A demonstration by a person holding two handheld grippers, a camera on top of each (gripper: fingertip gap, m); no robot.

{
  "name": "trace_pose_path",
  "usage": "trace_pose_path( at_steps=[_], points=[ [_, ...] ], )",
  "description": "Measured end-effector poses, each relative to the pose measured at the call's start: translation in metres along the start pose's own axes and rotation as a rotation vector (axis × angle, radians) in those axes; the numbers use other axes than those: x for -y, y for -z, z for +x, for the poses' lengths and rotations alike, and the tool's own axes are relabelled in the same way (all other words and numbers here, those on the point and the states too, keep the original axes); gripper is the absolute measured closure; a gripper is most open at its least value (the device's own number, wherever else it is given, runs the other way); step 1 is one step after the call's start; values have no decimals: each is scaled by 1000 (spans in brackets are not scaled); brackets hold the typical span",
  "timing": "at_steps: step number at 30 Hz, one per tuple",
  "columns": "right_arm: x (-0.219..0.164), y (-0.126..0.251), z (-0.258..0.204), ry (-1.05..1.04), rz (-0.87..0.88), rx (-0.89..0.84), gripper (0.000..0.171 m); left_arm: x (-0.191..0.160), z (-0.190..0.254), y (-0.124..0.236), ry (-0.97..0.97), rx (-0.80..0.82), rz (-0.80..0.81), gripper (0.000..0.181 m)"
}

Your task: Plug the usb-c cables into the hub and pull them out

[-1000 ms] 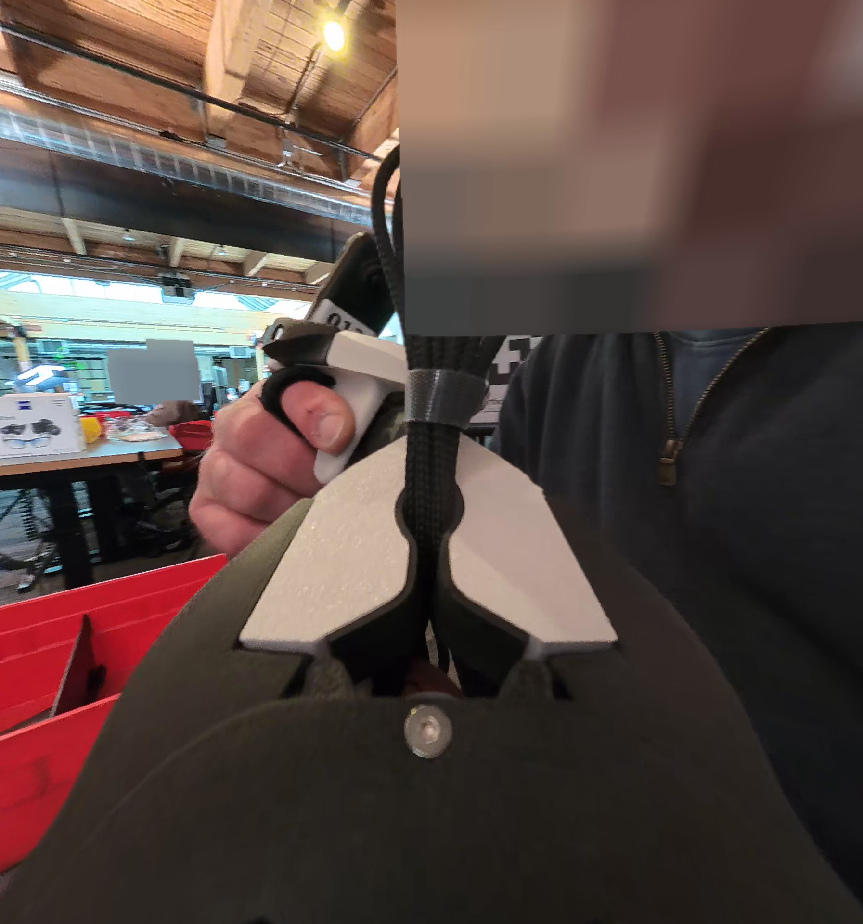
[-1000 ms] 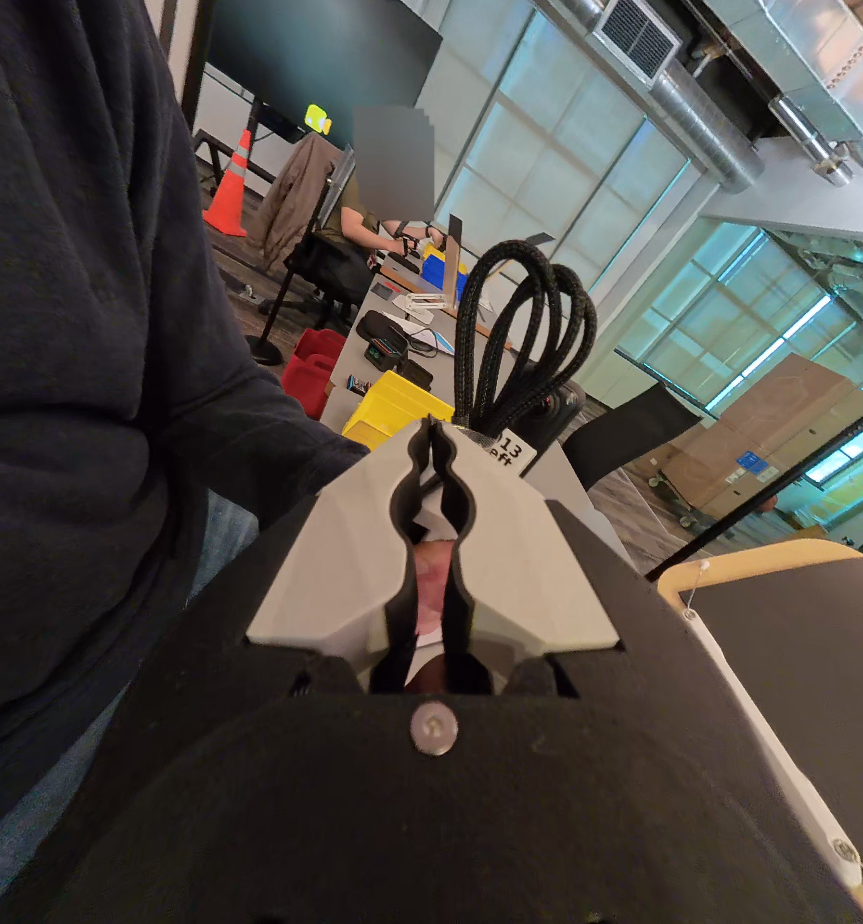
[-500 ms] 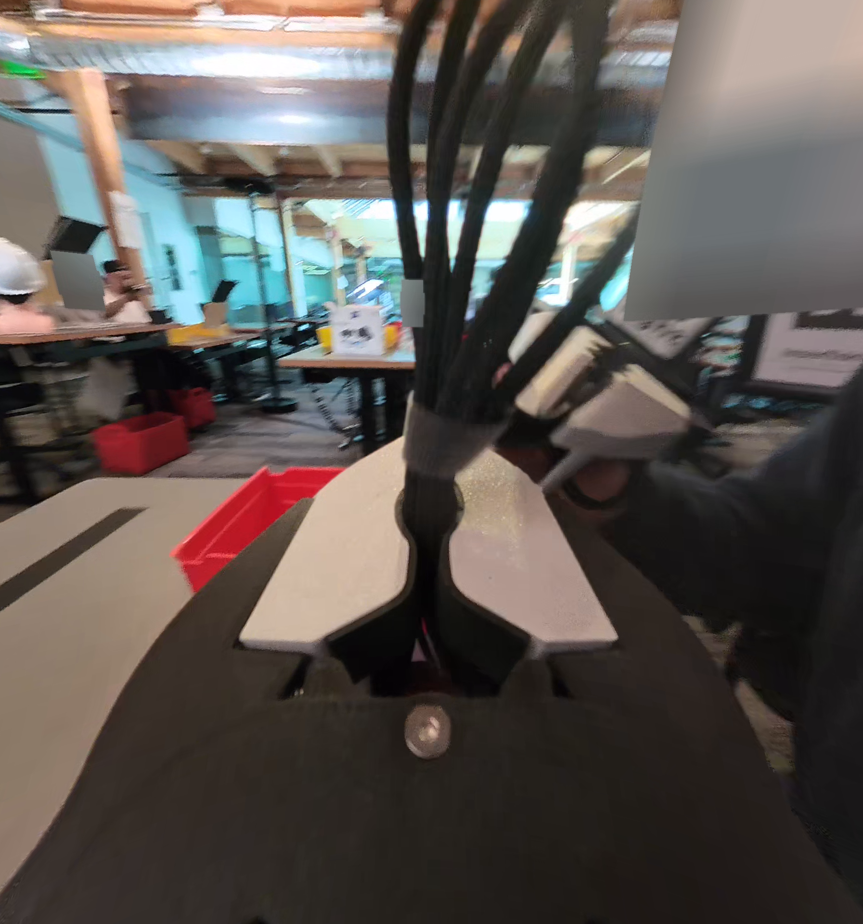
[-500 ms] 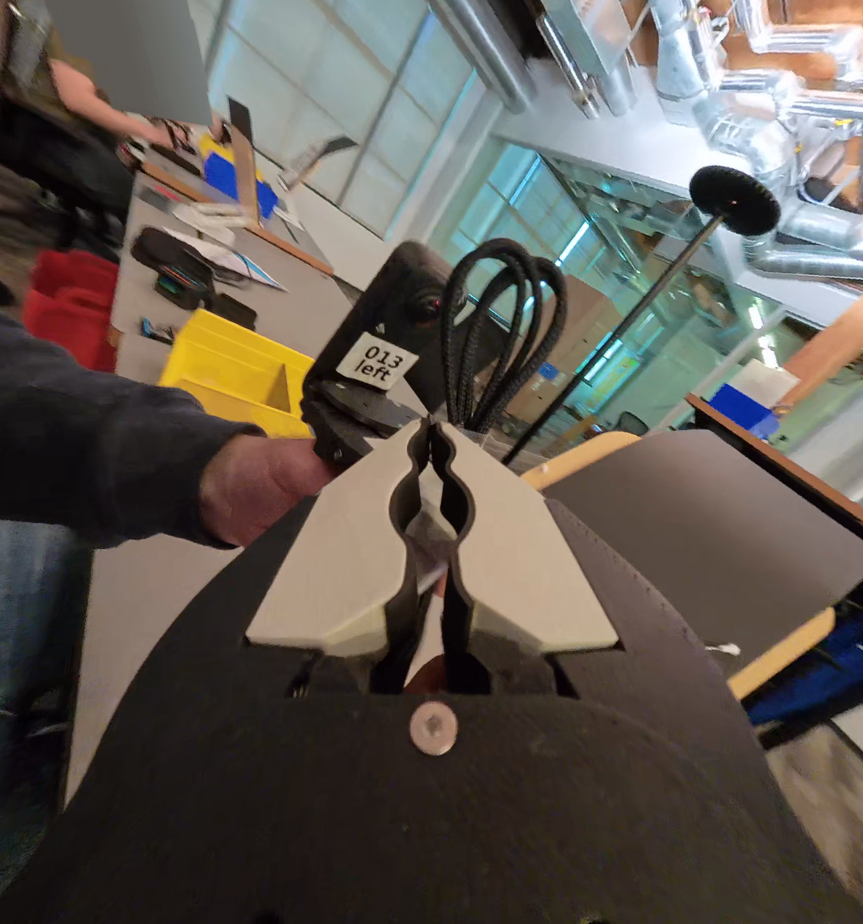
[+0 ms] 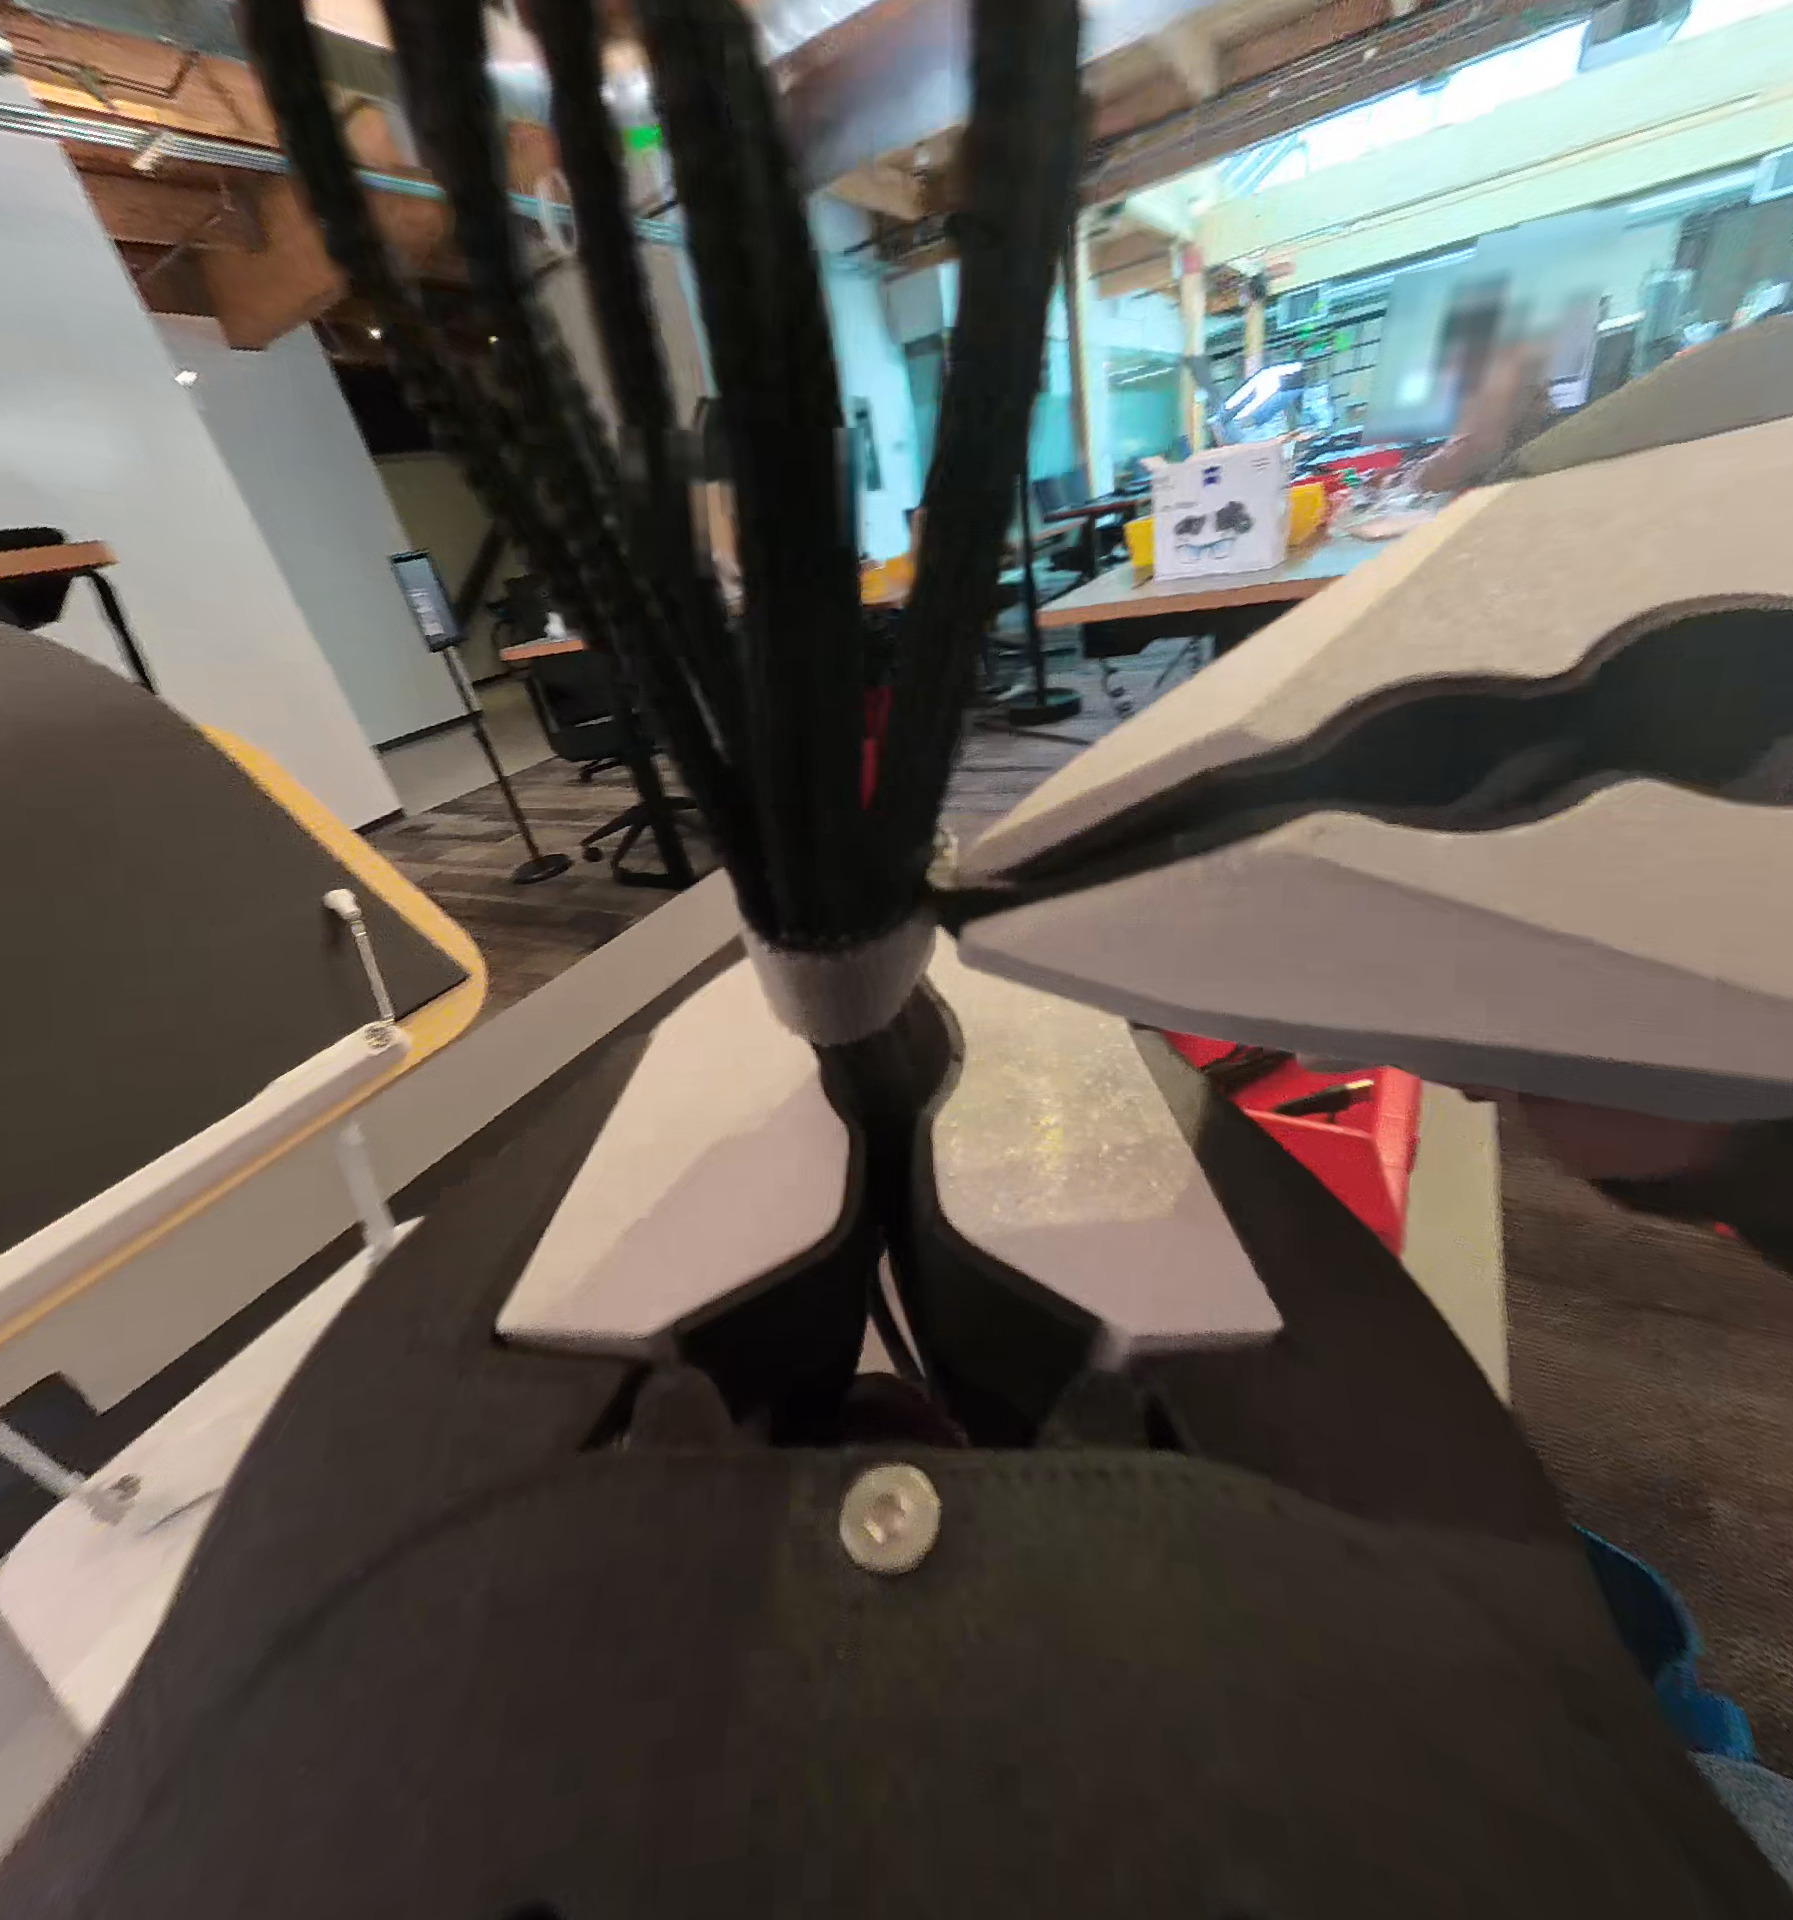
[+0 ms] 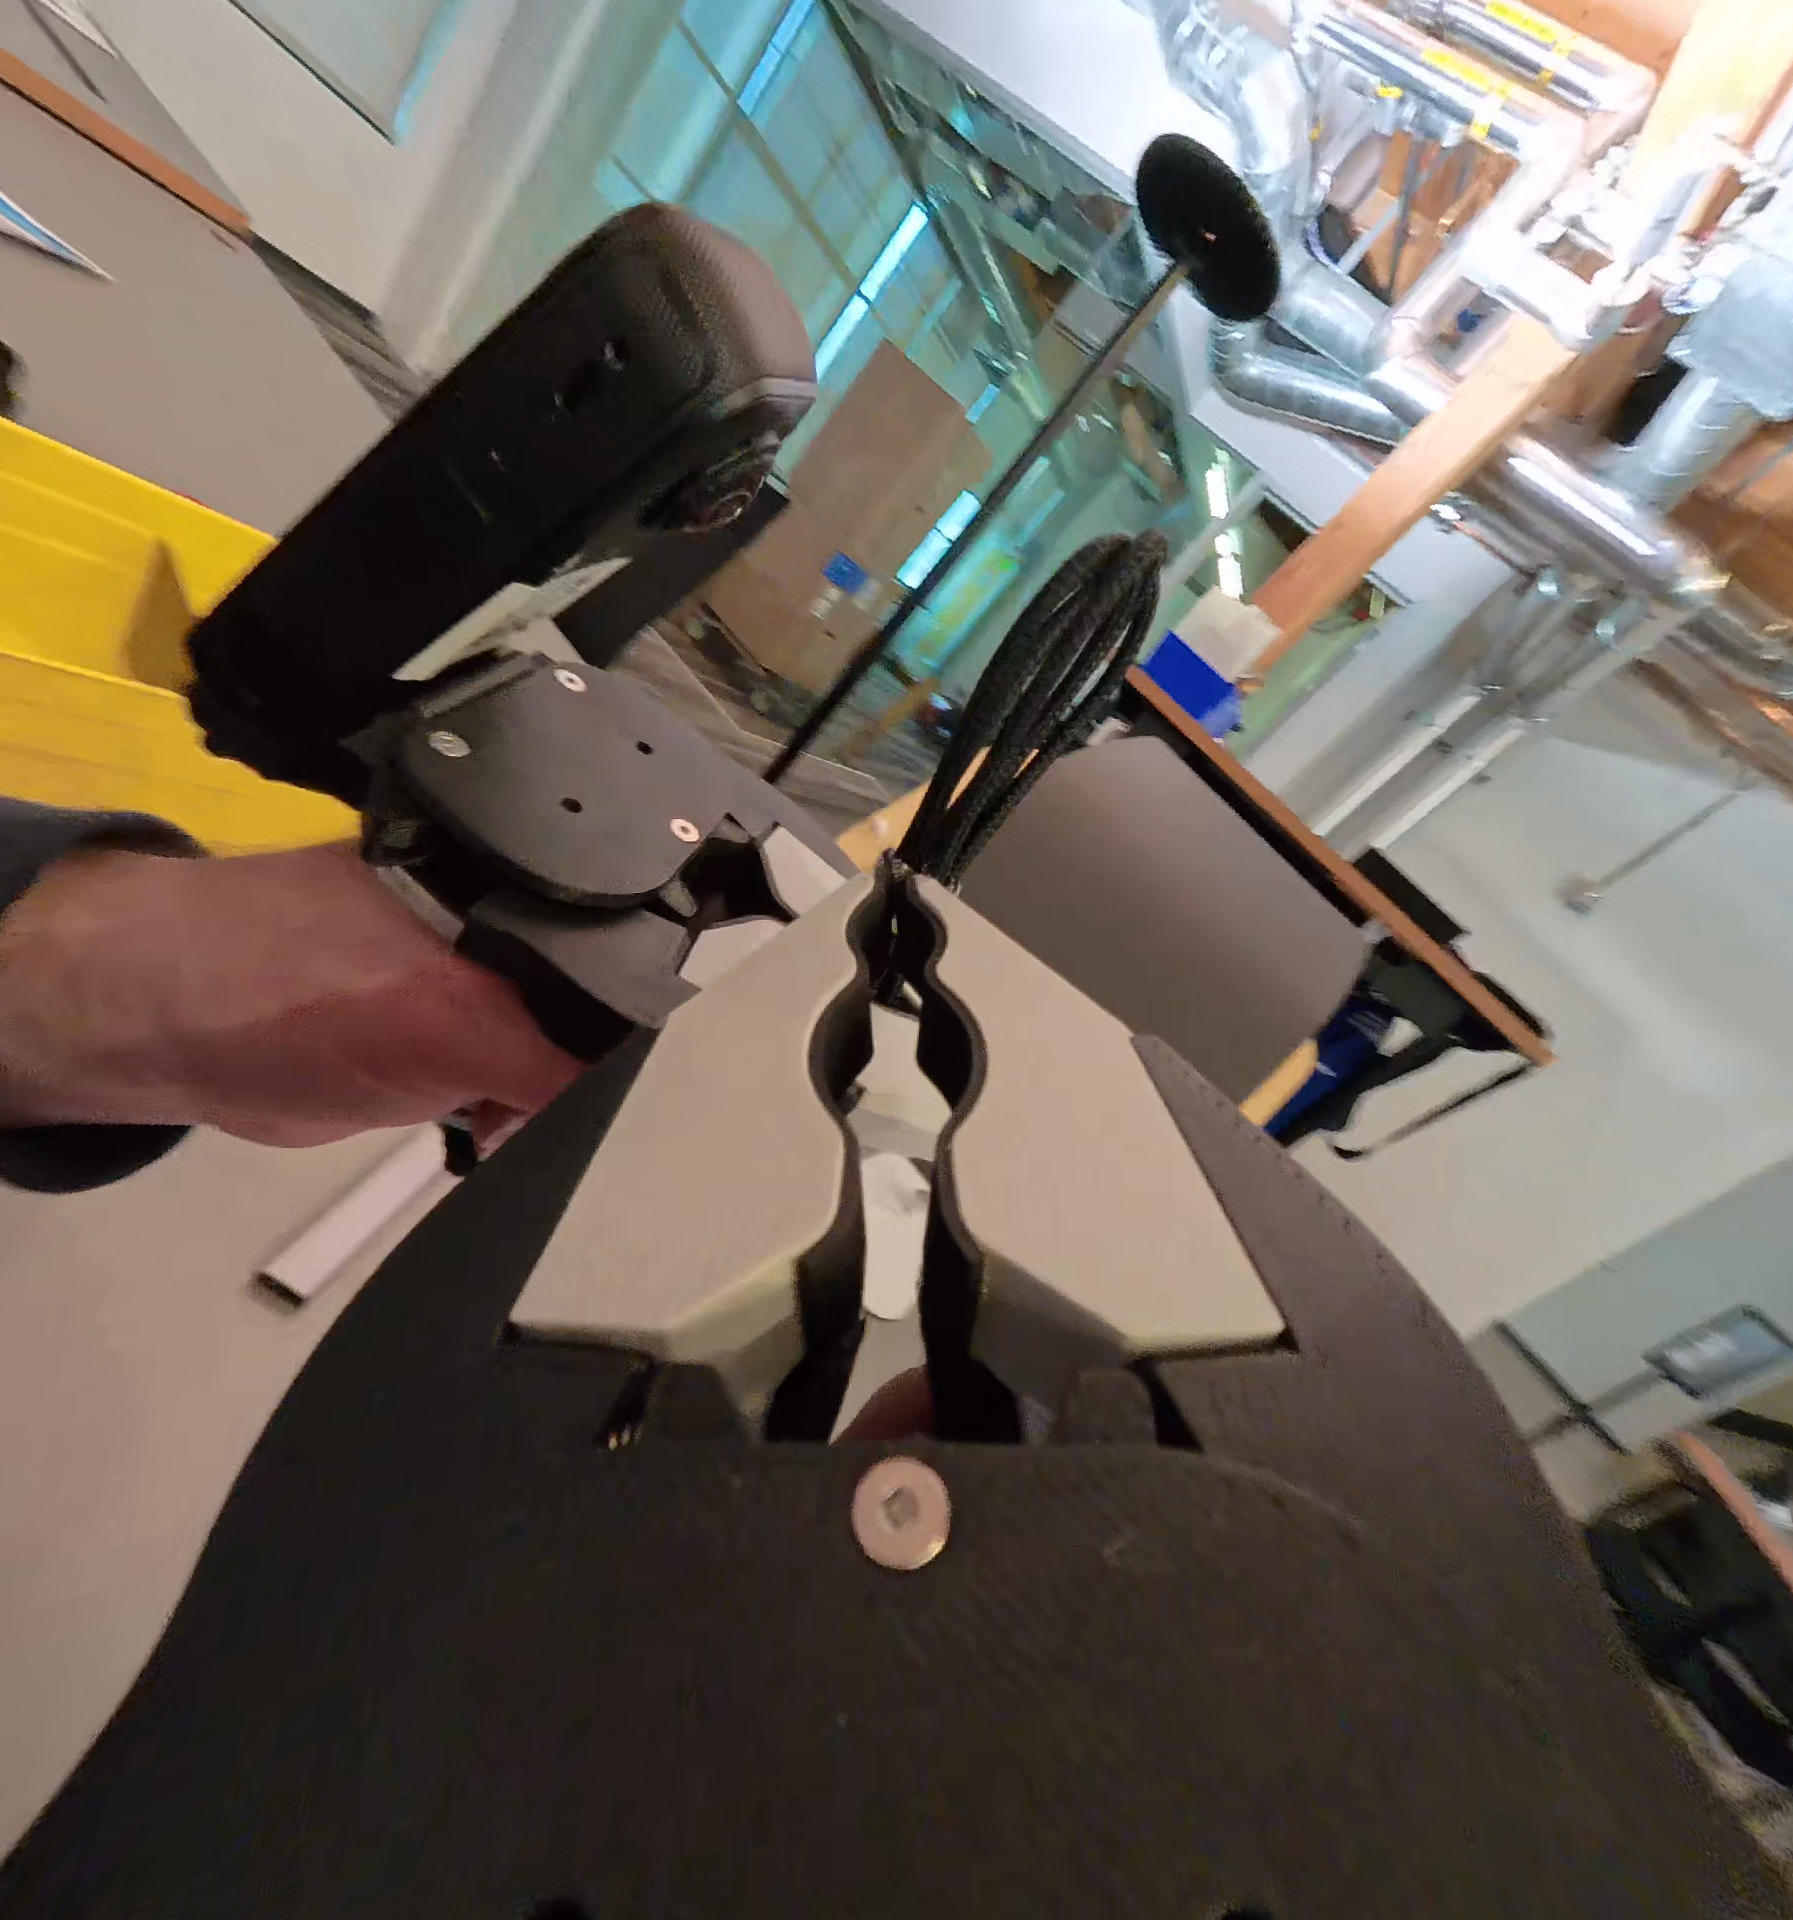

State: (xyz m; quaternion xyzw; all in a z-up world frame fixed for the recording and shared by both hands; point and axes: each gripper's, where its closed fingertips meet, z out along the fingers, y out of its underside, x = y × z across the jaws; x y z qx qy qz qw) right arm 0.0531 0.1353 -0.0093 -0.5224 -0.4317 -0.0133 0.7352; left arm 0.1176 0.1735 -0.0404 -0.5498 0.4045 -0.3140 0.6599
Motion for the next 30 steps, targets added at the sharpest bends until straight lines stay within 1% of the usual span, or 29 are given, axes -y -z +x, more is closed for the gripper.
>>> trace_pose_path(
  at_steps=[3,7,10,11,13,15,16,17,20,22,24,26,28,29,30],
  points=[
    [-2,-4,5,76,-47,-87,171,-2,-8,0,-50,83,-28,181],
    [-8,-10,11,90,-89,-135,171,-4,-18,1,-105,167,-72,181],
    [-13,-16,9,62,-96,-144,167,-10,-27,1,-93,214,-100,181],
    [-14,-18,7,49,-90,-135,163,-11,-28,1,-72,210,-96,181],
    [-15,-21,0,10,-85,-98,155,-13,-34,3,-76,247,-103,181],
    [-15,-22,-5,3,-90,-60,152,-16,-34,3,-46,231,-102,181],
    [-15,-23,-11,10,-94,-27,167,-17,-36,4,-43,240,-103,181],
    [-14,-23,-16,14,-94,-8,171,-17,-35,4,-56,240,-110,181],
    [-6,-19,-17,17,-67,-4,168,-16,-34,4,0,209,-101,181],
    [4,-10,-13,-9,-27,11,167,-17,-37,5,-4,212,-101,181],
    [3,-4,1,-65,-25,-2,160,-14,-32,6,21,149,-67,181],
    [-7,-2,18,-112,-43,-27,146,-15,-30,6,-21,132,-85,181],
    [-15,-7,23,-173,-55,21,124,-13,-15,4,-44,33,-71,181],
    [-18,-10,20,-211,-54,71,119,-12,-11,3,-62,16,-74,181],
    [-19,-14,14,-248,-48,134,127,-13,-7,2,-96,0,-86,181]
  ],
)
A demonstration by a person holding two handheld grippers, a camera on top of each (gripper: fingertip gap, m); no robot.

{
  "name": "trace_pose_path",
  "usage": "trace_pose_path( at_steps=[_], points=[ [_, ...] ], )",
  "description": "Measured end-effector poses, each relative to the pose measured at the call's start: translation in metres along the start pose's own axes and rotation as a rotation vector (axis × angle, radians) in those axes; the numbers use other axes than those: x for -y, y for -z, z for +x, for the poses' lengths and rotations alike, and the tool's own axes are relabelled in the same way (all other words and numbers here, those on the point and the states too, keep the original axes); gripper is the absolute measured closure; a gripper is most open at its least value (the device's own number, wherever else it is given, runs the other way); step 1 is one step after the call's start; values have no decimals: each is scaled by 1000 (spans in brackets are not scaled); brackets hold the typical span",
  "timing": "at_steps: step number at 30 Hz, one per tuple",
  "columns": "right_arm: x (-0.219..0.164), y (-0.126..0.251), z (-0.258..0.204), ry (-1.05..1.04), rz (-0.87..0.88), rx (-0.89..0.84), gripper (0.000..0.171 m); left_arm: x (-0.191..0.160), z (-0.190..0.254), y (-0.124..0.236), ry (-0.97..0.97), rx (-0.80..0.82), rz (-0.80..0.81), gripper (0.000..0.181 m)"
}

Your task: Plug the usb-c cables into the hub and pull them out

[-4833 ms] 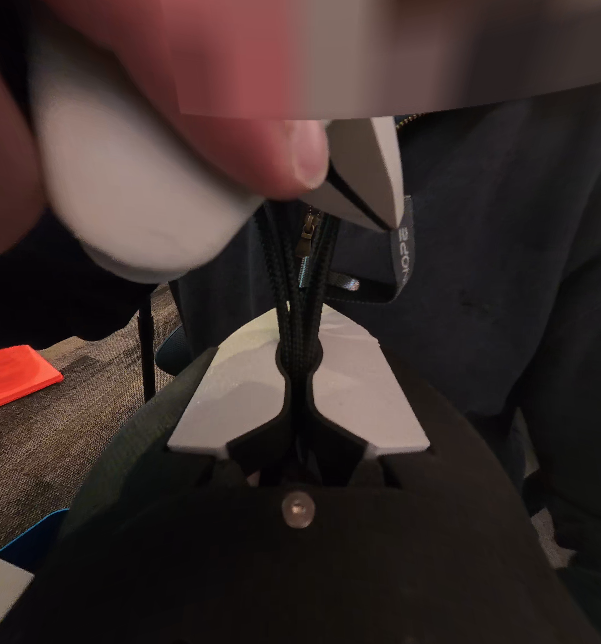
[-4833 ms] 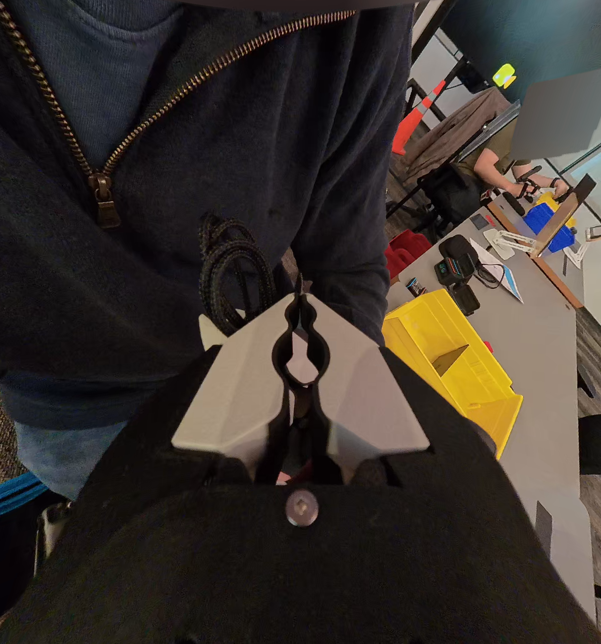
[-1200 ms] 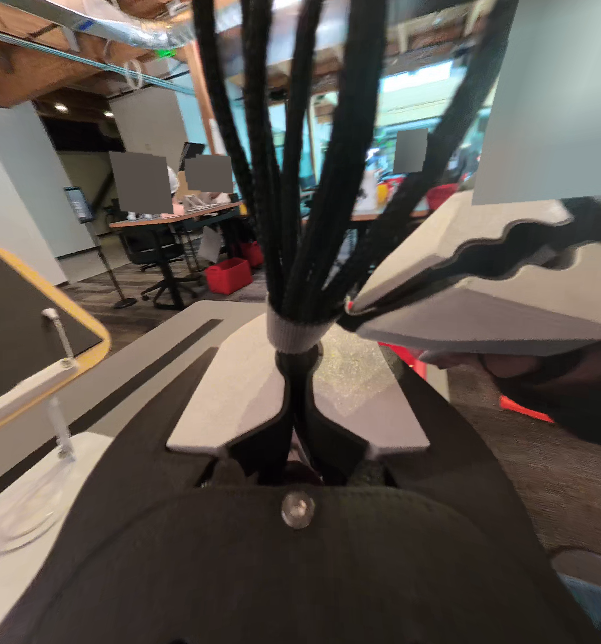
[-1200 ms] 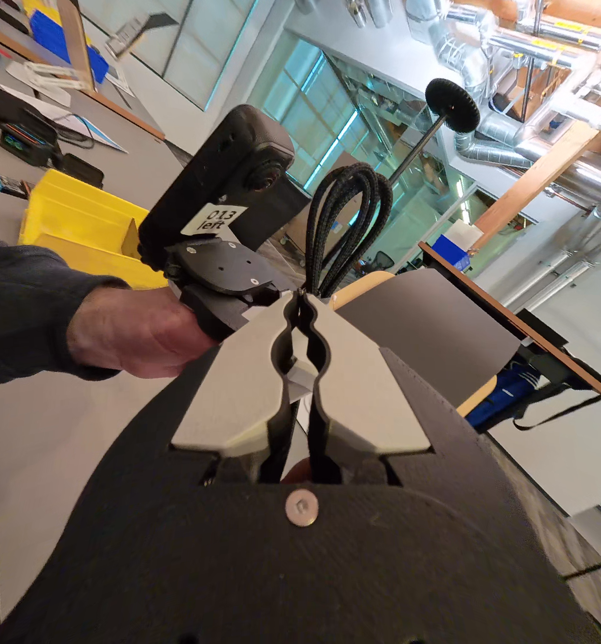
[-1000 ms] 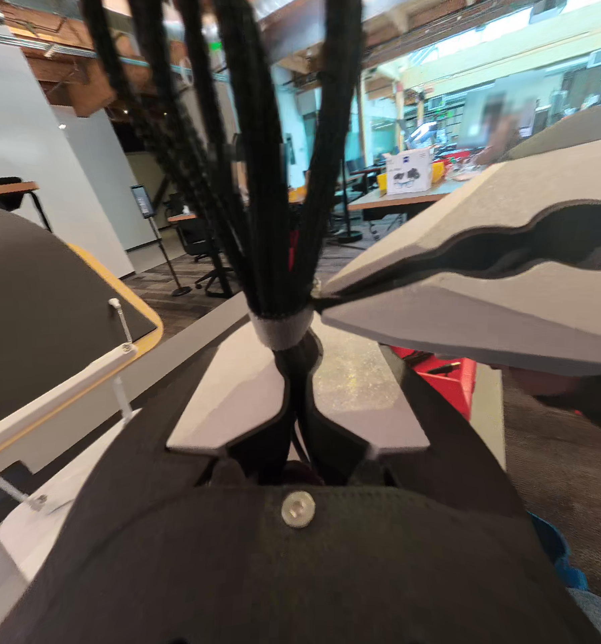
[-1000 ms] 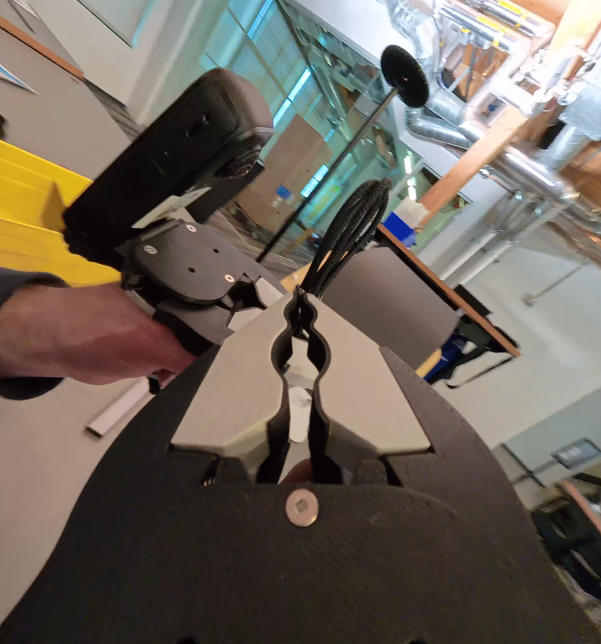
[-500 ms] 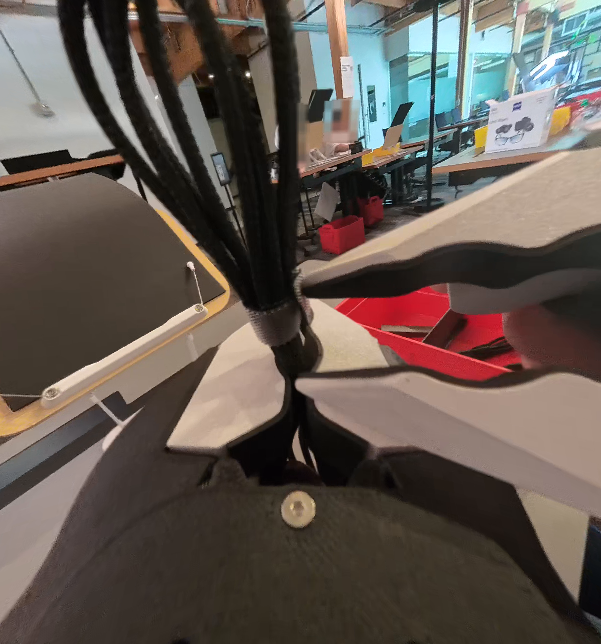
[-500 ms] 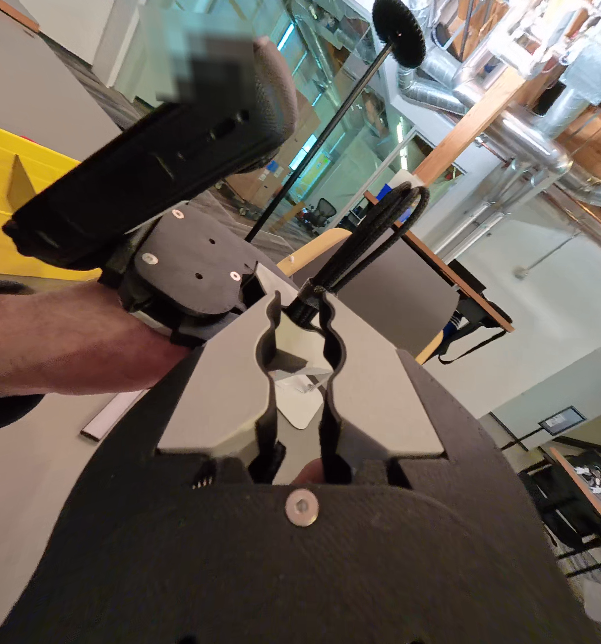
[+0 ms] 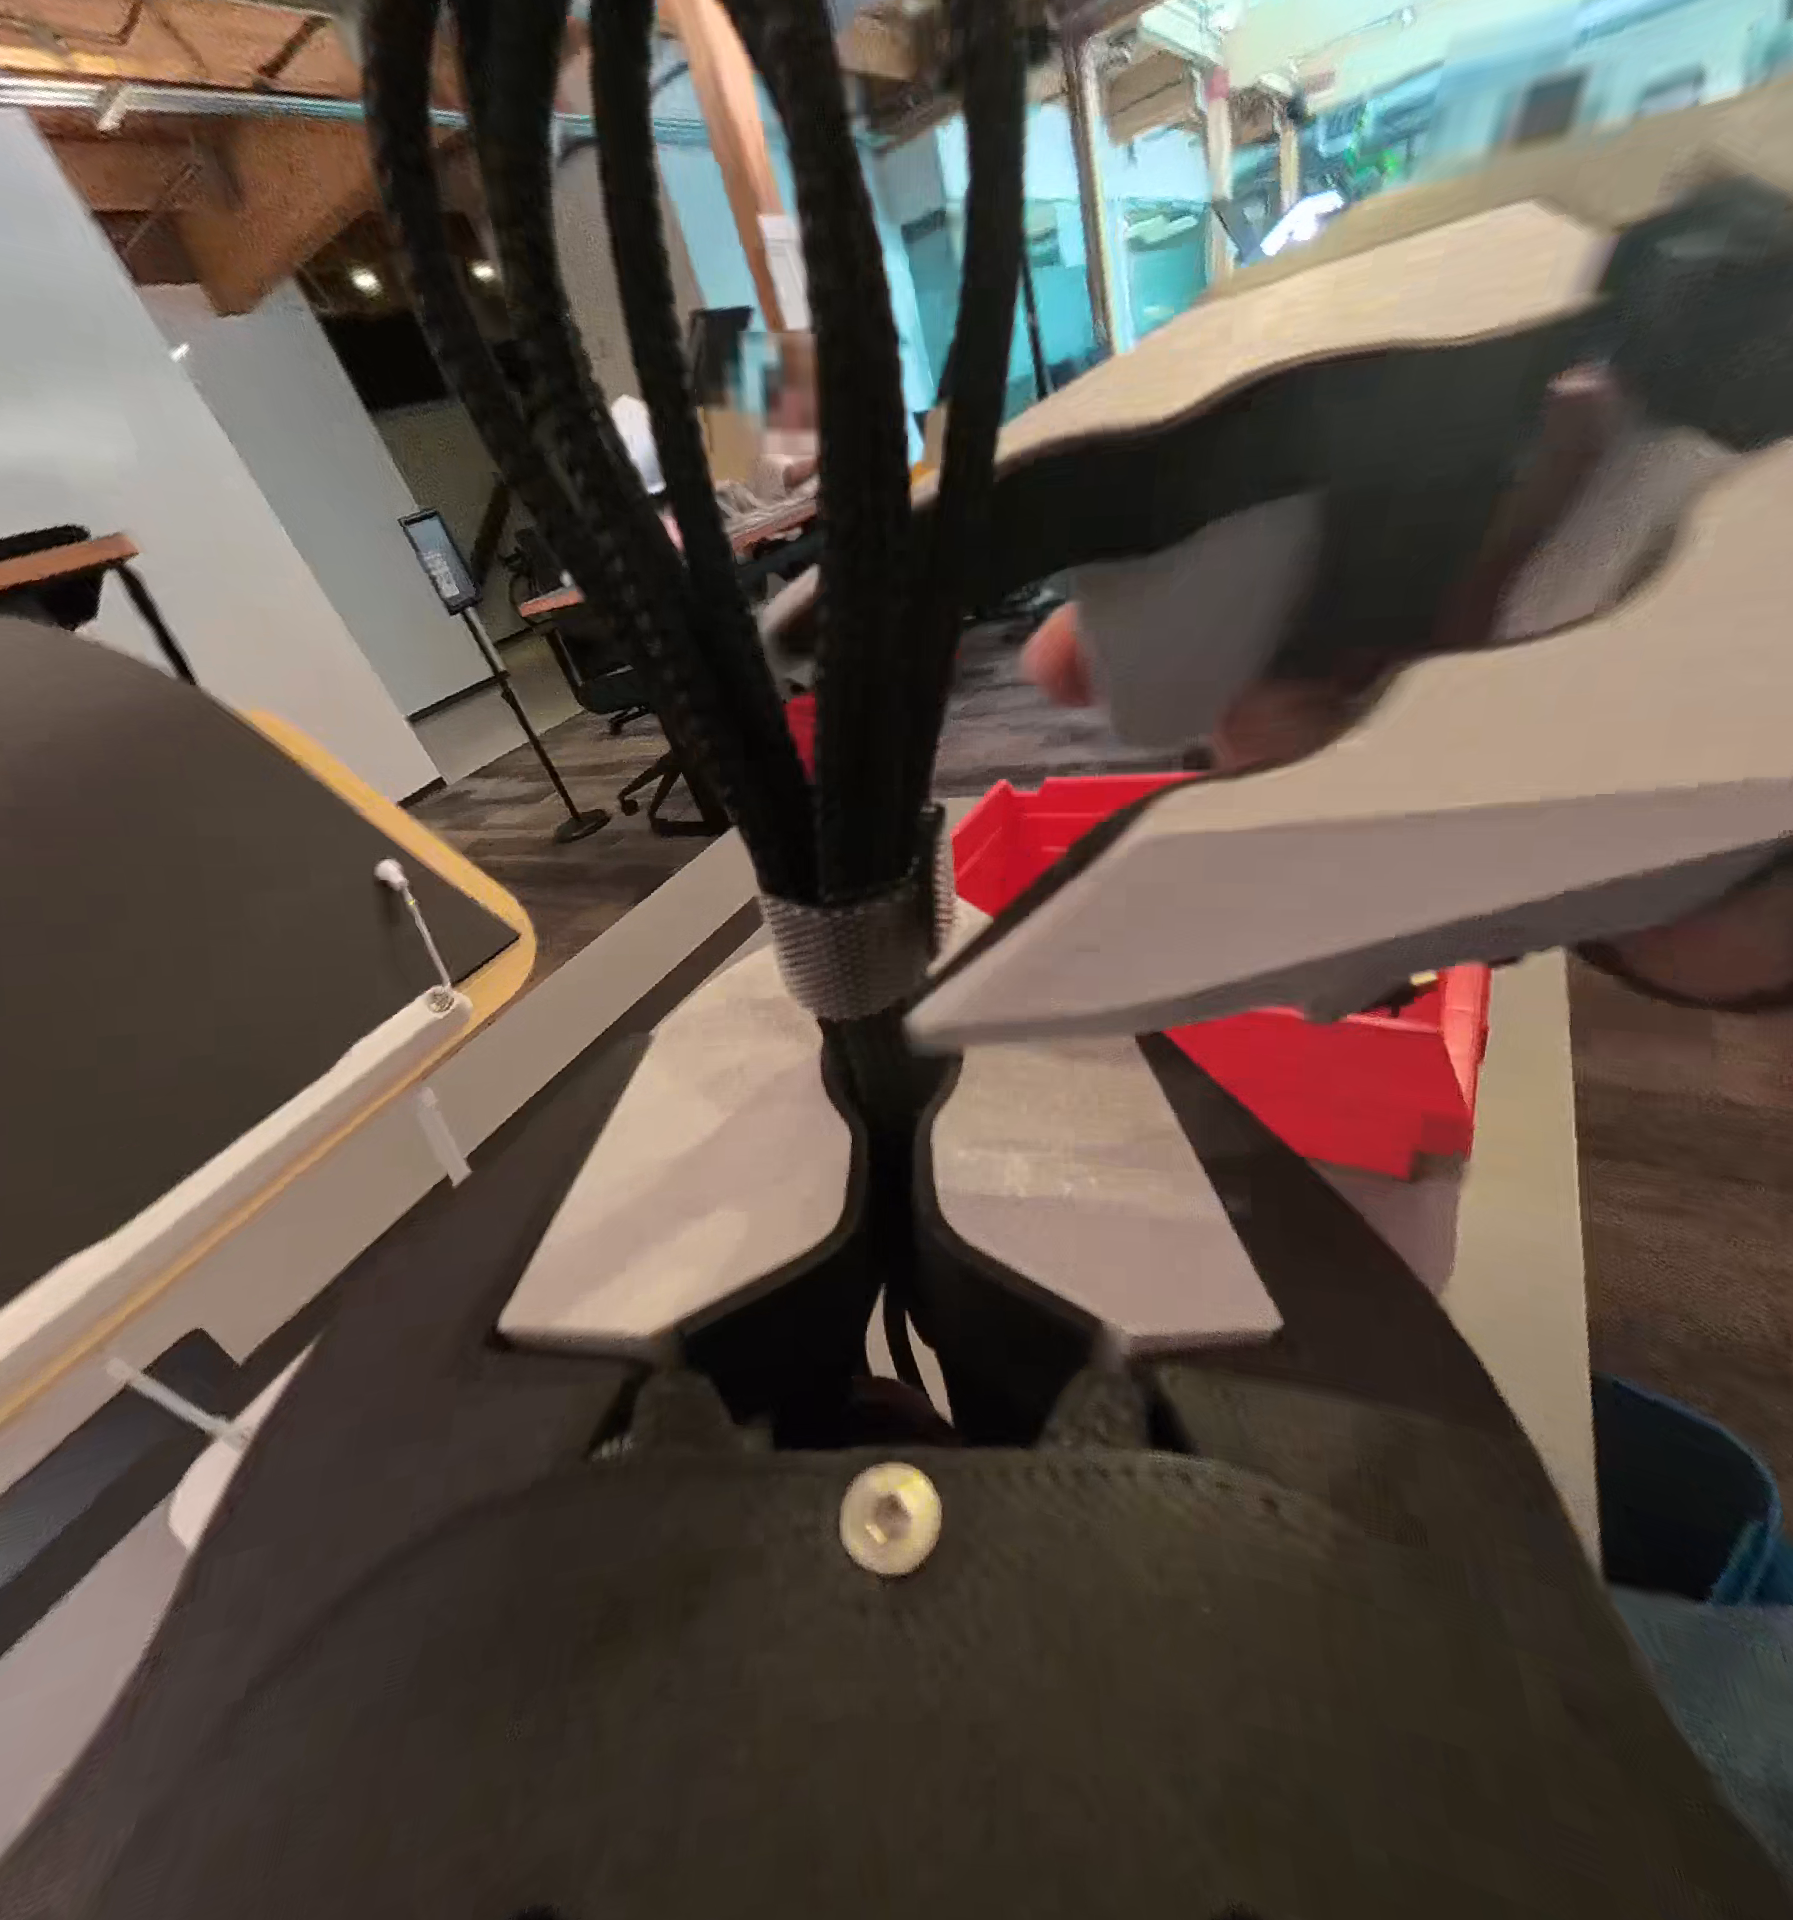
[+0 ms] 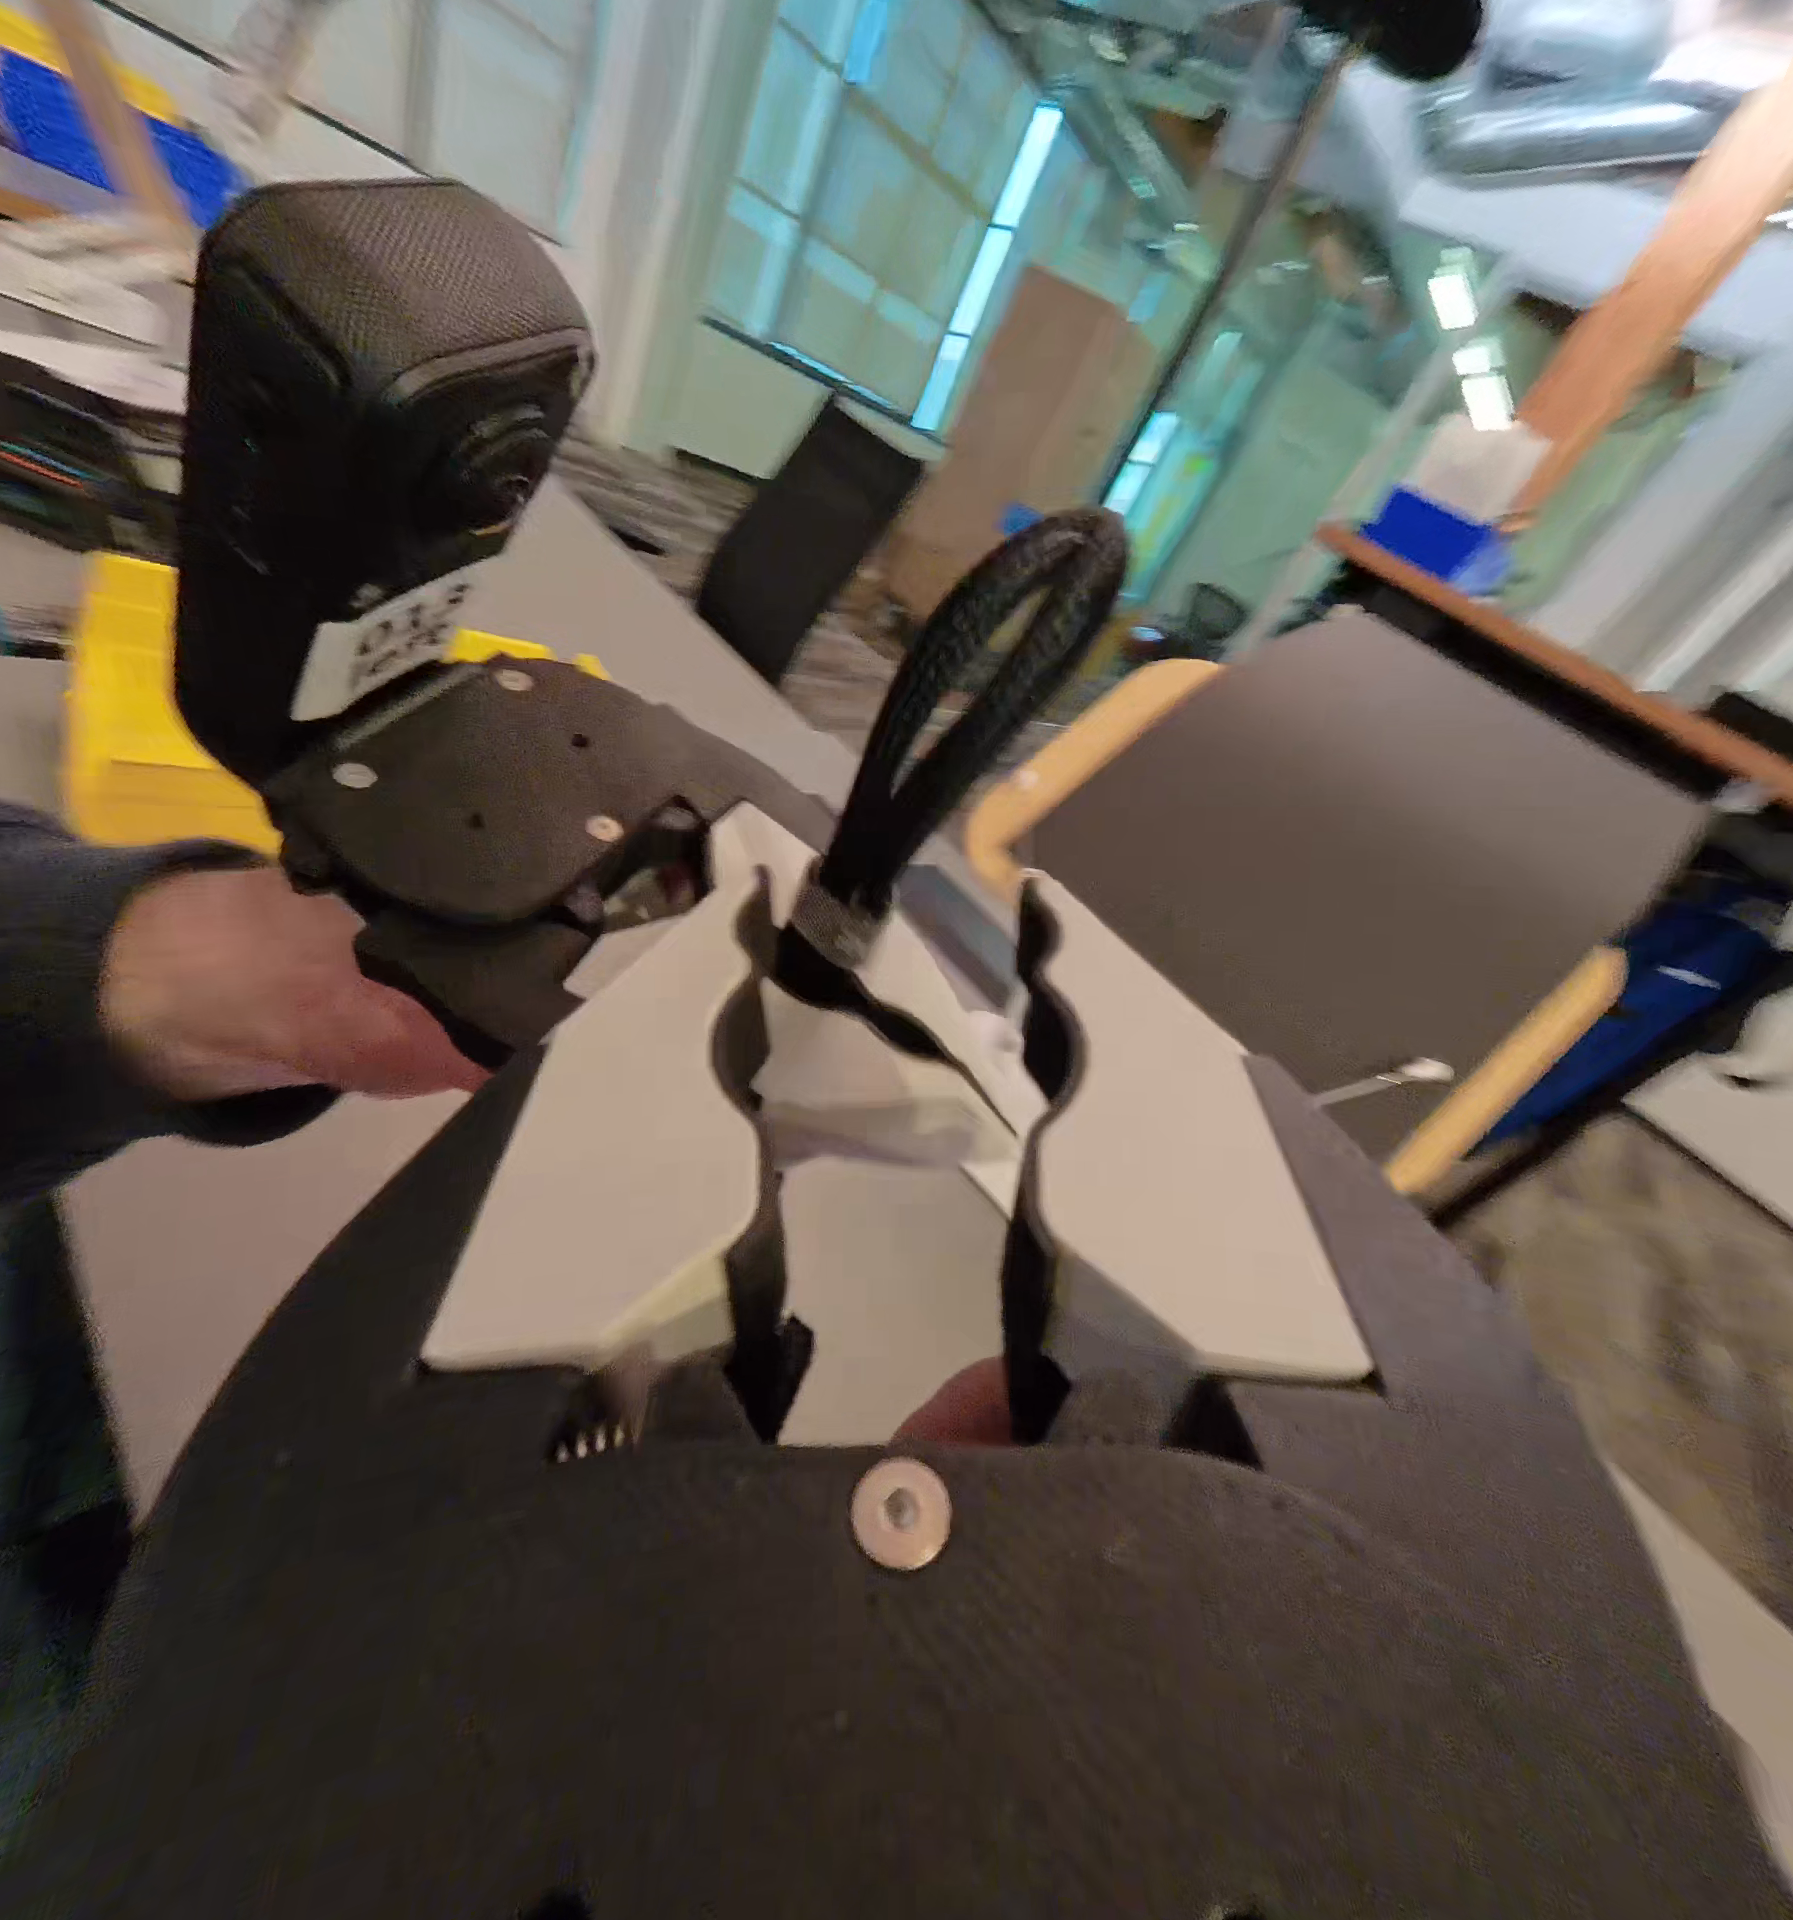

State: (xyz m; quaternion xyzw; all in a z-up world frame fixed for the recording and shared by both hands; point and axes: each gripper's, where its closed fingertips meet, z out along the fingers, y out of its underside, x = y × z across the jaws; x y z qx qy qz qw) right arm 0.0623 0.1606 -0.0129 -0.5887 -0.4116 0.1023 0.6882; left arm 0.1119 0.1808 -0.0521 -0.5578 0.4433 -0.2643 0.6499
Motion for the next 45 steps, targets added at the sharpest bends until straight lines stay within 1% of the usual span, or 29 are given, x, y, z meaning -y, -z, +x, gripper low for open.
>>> trace_pose_path(
  at_steps=[1,2,4,6,7,9,10,12,15,20,23,25,26,27,29,32,34,36,37,39,41,43,45],
  points=[
    [-1,-3,-5,-31,6,65,143,-1,7,-1,-35,-32,-13,181],
    [-3,-6,-10,-56,12,118,152,-2,9,-2,-55,-38,-32,181],
    [-2,-10,-13,-89,26,172,157,-5,8,-2,-46,-45,-56,181],
    [-2,-12,-13,-147,32,211,157,-8,7,1,-23,-88,-76,181],
    [0,-13,-9,-200,55,209,159,-8,8,3,-35,-110,-79,171],
    [2,-11,7,-294,103,186,159,-6,8,11,-36,-162,-82,143],
    [2,-10,16,-330,123,178,160,-5,5,17,-2,-185,-79,134],
    [3,-7,31,-400,160,163,160,-5,-11,28,71,-190,-53,124],
    [5,-4,45,-452,189,161,160,-14,-28,46,80,-170,-49,125],
    [11,-4,60,-487,215,138,159,-62,-31,61,22,-145,-212,119],
    [15,-2,65,-498,250,116,159,-81,-19,69,139,-214,-255,122],
    [18,1,69,-493,277,96,159,-90,-8,77,256,-303,-273,131],
    [22,4,69,-486,300,90,159,-90,-2,81,335,-357,-253,137],
    [25,6,69,-477,322,89,160,-85,5,85,440,-435,-200,137],
    [33,13,66,-452,372,96,160,-68,7,92,680,-562,-37,134],
    [43,23,52,-405,445,146,160,-64,-6,88,949,-613,142,126],
    [47,28,38,-362,471,194,160,-63,-9,81,1055,-625,219,122],
    [48,32,22,-316,478,239,159,-59,-7,75,1093,-637,267,117],
    [47,35,16,-302,478,263,159,-56,-8,72,1099,-623,294,118],
    [45,40,2,-291,475,331,159,-54,-10,70,1092,-589,351,141],
    [38,44,-6,-288,452,371,158,-55,-15,67,1076,-539,377,157],
    [31,46,-12,-288,426,397,159,-53,-19,69,1031,-507,392,164],
    [24,46,-14,-309,403,416,159,-52,-19,70,947,-461,368,167]
  ],
)
